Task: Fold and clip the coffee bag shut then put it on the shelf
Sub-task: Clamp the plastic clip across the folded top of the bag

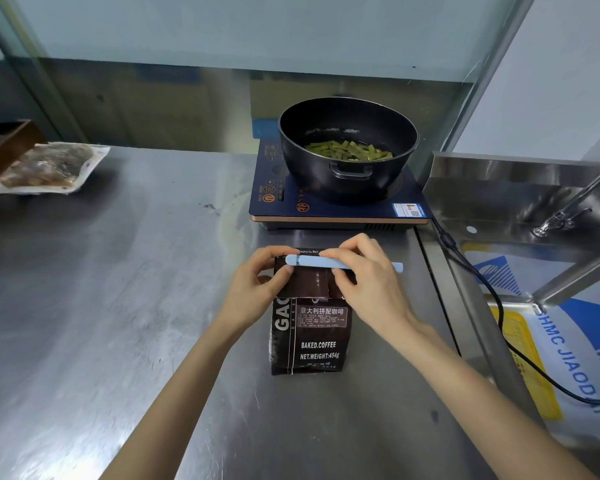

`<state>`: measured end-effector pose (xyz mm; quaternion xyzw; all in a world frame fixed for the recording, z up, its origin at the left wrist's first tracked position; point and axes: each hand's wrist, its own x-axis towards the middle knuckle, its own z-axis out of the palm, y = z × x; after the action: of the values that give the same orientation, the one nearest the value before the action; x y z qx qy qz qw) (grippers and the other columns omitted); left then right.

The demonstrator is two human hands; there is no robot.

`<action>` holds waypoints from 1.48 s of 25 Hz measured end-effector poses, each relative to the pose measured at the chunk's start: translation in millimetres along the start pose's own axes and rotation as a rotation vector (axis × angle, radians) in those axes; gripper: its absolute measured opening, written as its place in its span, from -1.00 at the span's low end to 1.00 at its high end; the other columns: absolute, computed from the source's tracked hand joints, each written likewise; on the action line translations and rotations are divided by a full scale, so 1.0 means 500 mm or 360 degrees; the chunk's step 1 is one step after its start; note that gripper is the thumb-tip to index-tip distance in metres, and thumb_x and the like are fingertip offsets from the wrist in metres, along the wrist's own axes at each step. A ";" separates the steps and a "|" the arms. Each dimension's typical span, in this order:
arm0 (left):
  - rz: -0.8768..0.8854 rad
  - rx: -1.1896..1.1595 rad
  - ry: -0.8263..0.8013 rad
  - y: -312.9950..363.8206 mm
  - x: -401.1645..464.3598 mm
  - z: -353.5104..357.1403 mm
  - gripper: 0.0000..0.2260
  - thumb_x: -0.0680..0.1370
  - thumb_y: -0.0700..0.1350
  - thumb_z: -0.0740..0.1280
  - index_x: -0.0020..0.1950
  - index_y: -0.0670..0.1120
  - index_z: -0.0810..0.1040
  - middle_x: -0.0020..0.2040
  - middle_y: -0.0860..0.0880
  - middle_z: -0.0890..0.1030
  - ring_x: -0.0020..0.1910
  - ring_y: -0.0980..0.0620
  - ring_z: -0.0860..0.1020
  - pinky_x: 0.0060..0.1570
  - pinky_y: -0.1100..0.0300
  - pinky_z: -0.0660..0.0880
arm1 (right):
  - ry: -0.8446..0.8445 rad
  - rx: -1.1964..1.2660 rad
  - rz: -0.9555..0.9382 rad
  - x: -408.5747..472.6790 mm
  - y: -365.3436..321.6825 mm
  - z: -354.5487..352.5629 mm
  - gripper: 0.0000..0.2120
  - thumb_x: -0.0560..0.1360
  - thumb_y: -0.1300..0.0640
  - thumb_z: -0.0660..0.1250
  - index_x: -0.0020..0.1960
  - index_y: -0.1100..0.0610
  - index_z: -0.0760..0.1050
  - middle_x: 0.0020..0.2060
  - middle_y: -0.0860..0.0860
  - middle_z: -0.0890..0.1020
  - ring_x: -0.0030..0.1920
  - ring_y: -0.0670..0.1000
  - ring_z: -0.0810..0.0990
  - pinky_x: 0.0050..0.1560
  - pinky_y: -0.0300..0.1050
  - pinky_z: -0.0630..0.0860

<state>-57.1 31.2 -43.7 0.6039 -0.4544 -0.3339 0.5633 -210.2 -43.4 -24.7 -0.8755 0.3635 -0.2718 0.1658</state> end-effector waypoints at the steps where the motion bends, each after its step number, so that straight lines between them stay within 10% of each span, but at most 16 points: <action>1: -0.0017 -0.0010 0.0001 0.000 -0.001 -0.001 -0.81 0.50 -0.21 0.26 -0.07 0.09 0.52 -0.07 0.08 0.57 -0.09 0.11 0.54 -0.26 0.45 0.49 | 0.0005 -0.0004 0.0004 0.000 0.000 0.001 -0.72 0.43 0.31 0.27 0.11 0.14 0.53 -0.08 0.10 0.51 -0.02 0.07 0.45 0.04 -0.03 0.45; 8: -0.0040 0.0042 0.0039 0.006 0.000 0.002 -0.81 0.54 -0.10 0.18 0.07 0.04 0.55 -0.02 0.06 0.52 -0.10 0.39 0.50 -0.23 0.57 0.40 | 0.0044 0.0050 -0.0088 -0.007 -0.016 0.007 -0.73 0.42 0.31 0.30 0.10 0.14 0.53 -0.11 0.14 0.53 -0.05 0.11 0.49 -0.03 0.03 0.52; 27: -0.0086 0.0062 0.0043 -0.011 0.009 0.006 -0.73 0.58 -0.04 0.07 -0.01 0.03 0.57 0.06 0.00 0.59 0.05 0.14 0.53 -0.05 0.44 0.45 | 0.0130 0.0151 -0.0181 -0.028 -0.011 -0.002 -0.74 0.45 0.25 0.26 0.13 0.09 0.50 -0.07 0.10 0.55 -0.14 0.09 0.55 -0.08 -0.09 0.52; 32: -0.0068 0.0022 0.0049 -0.011 0.006 0.007 -0.73 0.57 -0.04 0.08 -0.06 0.07 0.58 -0.02 0.07 0.60 -0.09 0.34 0.54 -0.15 0.53 0.43 | 0.0064 0.0017 -0.0139 -0.040 0.024 -0.006 -0.82 0.39 0.16 0.36 -0.01 0.16 0.54 -0.15 0.08 0.56 -0.11 0.06 0.53 -0.02 -0.07 0.43; 37: -0.0107 0.0013 0.0063 -0.016 0.009 0.002 -0.73 0.57 -0.02 0.08 -0.03 0.04 0.58 -0.07 0.11 0.62 -0.15 0.39 0.55 -0.17 0.54 0.44 | -0.0110 0.0168 0.0055 -0.060 0.068 -0.018 -0.84 0.38 0.13 0.39 -0.05 0.15 0.54 -0.04 -0.04 0.42 -0.06 -0.05 0.47 -0.03 -0.51 0.29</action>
<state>-55.0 26.3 -51.5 0.6276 -0.4239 -0.3389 0.5582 -252.0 -45.6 -44.7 -0.8680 0.3578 -0.2572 0.2290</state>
